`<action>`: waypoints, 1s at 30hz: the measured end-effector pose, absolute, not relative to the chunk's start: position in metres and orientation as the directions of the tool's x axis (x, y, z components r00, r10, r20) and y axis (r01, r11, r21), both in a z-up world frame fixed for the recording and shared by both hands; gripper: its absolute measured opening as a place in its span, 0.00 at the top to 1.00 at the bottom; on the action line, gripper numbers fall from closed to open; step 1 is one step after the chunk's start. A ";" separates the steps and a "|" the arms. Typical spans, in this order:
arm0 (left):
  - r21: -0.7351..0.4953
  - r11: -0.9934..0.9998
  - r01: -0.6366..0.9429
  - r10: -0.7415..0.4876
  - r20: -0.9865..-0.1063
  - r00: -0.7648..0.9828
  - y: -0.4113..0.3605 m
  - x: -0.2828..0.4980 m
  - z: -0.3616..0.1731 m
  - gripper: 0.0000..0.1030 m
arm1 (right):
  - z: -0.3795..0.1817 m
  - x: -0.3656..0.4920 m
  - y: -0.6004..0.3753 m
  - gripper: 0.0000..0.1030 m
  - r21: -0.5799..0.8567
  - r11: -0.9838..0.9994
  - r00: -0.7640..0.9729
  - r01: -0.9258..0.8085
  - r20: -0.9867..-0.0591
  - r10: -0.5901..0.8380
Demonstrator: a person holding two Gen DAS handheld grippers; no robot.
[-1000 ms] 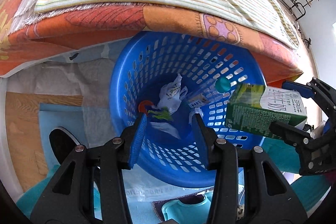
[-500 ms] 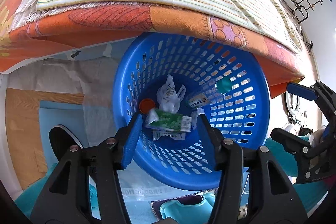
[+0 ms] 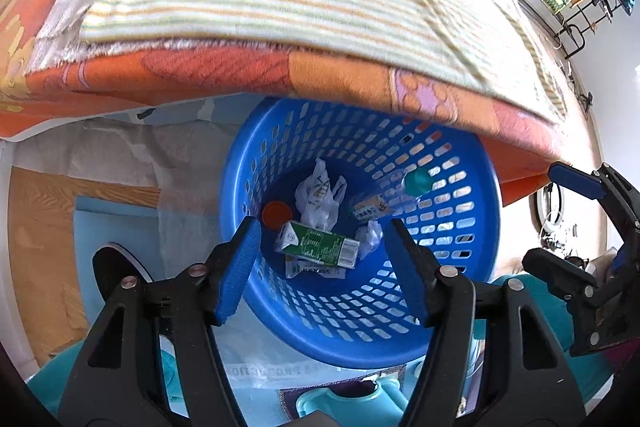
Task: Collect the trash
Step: 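Move both open grippers back over the striped cloth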
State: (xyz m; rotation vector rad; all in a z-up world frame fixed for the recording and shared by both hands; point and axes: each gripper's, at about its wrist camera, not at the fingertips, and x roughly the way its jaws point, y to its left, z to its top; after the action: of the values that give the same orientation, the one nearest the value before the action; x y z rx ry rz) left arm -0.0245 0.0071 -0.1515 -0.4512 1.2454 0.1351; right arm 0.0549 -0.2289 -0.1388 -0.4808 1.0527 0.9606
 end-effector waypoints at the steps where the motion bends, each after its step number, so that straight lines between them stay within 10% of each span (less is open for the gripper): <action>1: -0.261 0.903 -0.341 -0.145 -0.933 0.329 0.008 -0.023 -0.149 0.36 | -0.135 0.057 -0.230 0.11 0.102 0.530 0.169 -0.842 -0.883 0.439; 30: -0.462 0.776 -0.430 -0.182 -0.816 0.548 0.108 0.126 -0.073 0.36 | -0.079 0.208 -0.201 0.12 0.067 0.593 0.351 -0.803 -0.750 0.561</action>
State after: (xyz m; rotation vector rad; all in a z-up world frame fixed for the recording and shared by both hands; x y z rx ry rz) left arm 0.1259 0.1083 -0.0727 -0.6951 1.0004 0.1613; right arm 0.2081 -0.2011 -0.0785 -0.3385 0.8170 0.9042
